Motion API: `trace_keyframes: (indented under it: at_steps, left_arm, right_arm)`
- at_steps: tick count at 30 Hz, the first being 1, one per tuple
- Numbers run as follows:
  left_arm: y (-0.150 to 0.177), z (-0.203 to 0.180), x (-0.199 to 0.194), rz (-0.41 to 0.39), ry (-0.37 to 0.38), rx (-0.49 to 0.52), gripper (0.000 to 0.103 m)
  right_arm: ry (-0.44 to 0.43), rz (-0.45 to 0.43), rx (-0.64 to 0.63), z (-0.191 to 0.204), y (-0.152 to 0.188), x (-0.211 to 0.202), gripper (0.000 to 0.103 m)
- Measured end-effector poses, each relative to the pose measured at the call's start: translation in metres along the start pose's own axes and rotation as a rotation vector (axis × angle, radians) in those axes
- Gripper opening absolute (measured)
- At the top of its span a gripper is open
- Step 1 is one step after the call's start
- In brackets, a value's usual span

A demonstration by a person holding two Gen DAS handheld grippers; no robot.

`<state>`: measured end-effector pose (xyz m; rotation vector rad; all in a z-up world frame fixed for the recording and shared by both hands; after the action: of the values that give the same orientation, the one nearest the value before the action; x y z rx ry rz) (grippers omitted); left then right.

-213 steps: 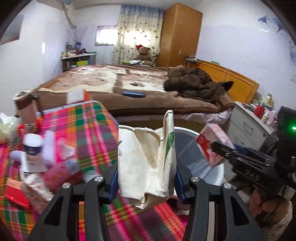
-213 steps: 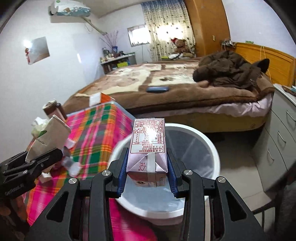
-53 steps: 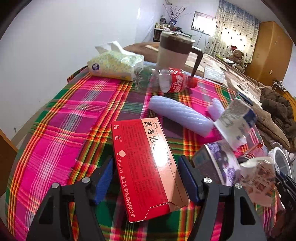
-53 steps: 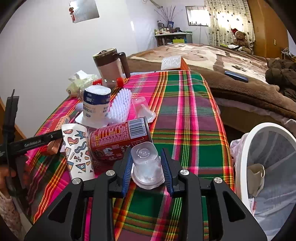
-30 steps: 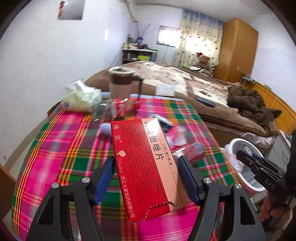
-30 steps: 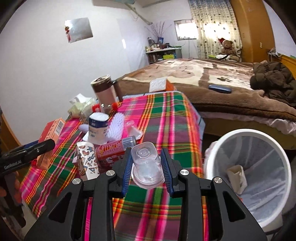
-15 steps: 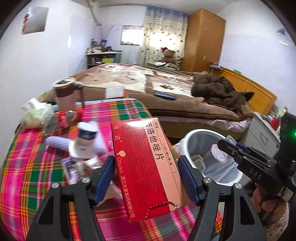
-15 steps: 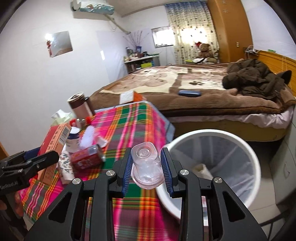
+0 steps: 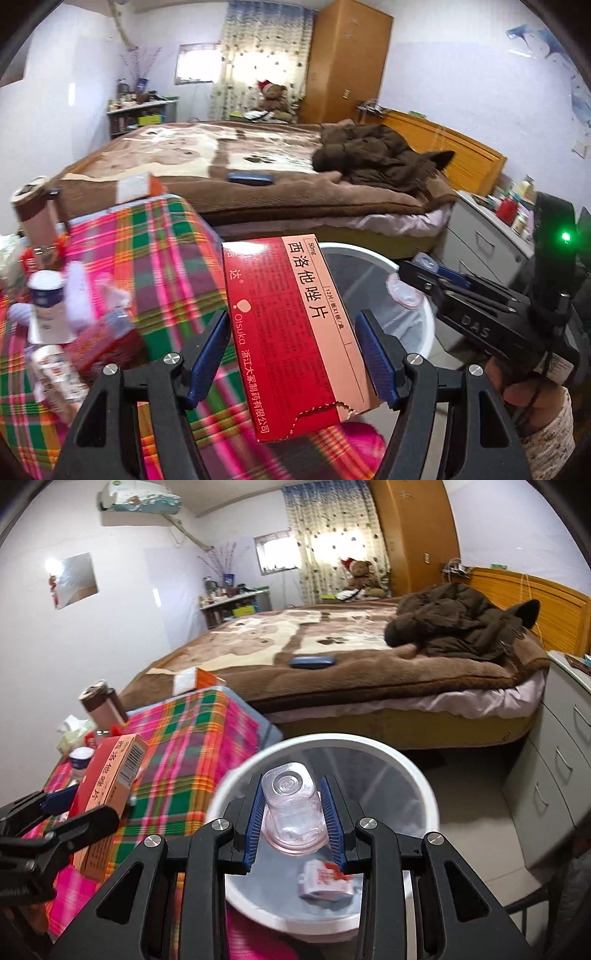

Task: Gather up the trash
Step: 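Open the right tool to drop the cup while the left tool drops the red box into the bin, then move both tools back from the bin to the plaid table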

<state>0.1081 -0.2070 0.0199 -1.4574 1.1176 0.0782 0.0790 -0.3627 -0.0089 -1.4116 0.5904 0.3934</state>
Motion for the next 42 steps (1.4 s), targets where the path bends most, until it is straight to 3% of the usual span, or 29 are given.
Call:
trace_keyframes:
  at_steps: [9, 21, 22, 24, 28, 42]
  left_arm:
    - [0.005, -0.024, 0.043, 0.087, 0.025, 0.006, 0.071]
    - [0.004, -0.028, 0.067, 0.115, 0.011, 0.018, 0.072]
    - [0.004, -0.027, 0.067, 0.117, 0.011, 0.015, 0.073]
    - [0.004, -0.024, 0.064, 0.106, 0.006, 0.006, 0.087]
    - [0.003, -0.016, 0.059, 0.096, 0.010, -0.014, 0.087]
    - [0.003, 0.009, 0.026, 0.042, -0.047, -0.044, 0.087]
  right_arm:
    - [0.015, 0.084, 0.016, -0.027, 0.012, 0.022, 0.032]
    - [0.020, 0.158, 0.045, -0.045, 0.022, 0.042, 0.033]
    - [0.026, 0.160, 0.048, -0.046, 0.023, 0.042, 0.033]
    - [0.026, 0.162, 0.057, -0.047, 0.024, 0.041, 0.034]
    - [0.028, 0.149, 0.053, -0.045, 0.025, 0.035, 0.059]
    - [0.000, 0.106, 0.039, -0.024, 0.015, 0.024, 0.060]
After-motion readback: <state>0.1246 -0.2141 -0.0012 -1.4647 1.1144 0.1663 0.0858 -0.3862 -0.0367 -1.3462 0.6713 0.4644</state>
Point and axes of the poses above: each gripper's, at about its wrist camera, not at the fingertips, and x roughly the way its jaws point, z to its left, y to its underside, the point moved 3 cm from there along x, roughly the way its jaws point, and after that the axes turned 8 degrees about -x, right-handed, at the moved point
